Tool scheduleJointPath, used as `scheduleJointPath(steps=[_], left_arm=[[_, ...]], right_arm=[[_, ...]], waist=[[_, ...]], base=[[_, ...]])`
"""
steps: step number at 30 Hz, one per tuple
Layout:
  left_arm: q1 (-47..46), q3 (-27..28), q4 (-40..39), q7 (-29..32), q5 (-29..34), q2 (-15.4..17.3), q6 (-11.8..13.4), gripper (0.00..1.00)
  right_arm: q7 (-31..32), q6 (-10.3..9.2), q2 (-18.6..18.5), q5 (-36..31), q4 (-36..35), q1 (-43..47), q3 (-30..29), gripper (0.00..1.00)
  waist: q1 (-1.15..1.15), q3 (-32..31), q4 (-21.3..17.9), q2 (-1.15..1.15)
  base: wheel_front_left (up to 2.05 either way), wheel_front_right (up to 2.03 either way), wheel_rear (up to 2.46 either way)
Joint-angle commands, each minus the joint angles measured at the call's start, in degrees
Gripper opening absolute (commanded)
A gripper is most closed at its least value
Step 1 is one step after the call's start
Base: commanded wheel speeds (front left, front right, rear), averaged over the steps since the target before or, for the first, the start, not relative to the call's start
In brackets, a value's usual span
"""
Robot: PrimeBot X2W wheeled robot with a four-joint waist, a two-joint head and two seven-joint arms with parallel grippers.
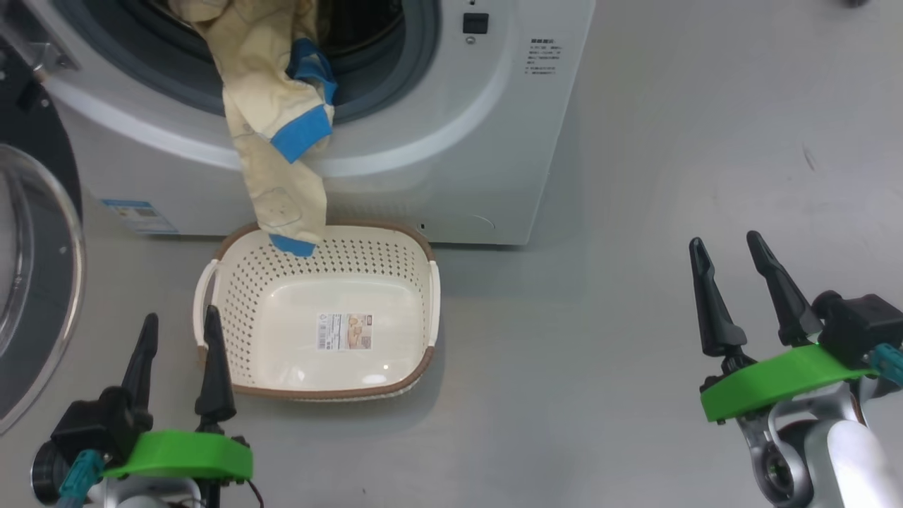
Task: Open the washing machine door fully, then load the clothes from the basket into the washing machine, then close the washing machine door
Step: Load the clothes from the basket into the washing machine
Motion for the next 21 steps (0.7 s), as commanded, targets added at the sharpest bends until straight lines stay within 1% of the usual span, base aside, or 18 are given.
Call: scheduleJointPath(steps=[1,6,8,10,21], left_arm=[[-0.79,2.68,-2.15,-0.37,0.99,0.43,4.21,1.0],[1.25,3.15,-1.89,-0.37,2.35,-1.21,3.6,1.0],[1.25,3.15,-1.89,-0.37,2.35,-1.21,3.6,1.0],[1.77,3.1,-1.56,-0.38,2.73,-1.9,3.04,1.0],[1.98,3.85,-0.65,-0.38,4.04,-2.75,1.73,1.0]], right_arm=[[0.54,0.2,-0.61,-0.35,-2.5,0.02,0.74,1.0],[1.59,0.2,-0.61,-0.2,-3.13,1.57,0.52,1.0],[1.59,0.2,-0.61,-0.2,-3.13,1.57,0.52,1.0],[1.91,0.2,-0.61,0.08,-3.4,2.26,0.55,1.0],[2.67,0.2,-0.61,0.18,-4.06,3.24,0.87,1.0]], waist=[[0.01,-1.56,1.61,-0.01],[0.01,-3.46,2.38,-0.01],[0.01,-3.46,2.38,-0.01],[0.01,-4.11,2.38,-0.01],[0.01,-5.17,1.36,-0.01]], base=[[0.0,0.0,0.0],[0.0,0.0,0.0],[0.0,0.0,0.0],[0.0,0.0,0.0],[0.0,0.0,0.0]])
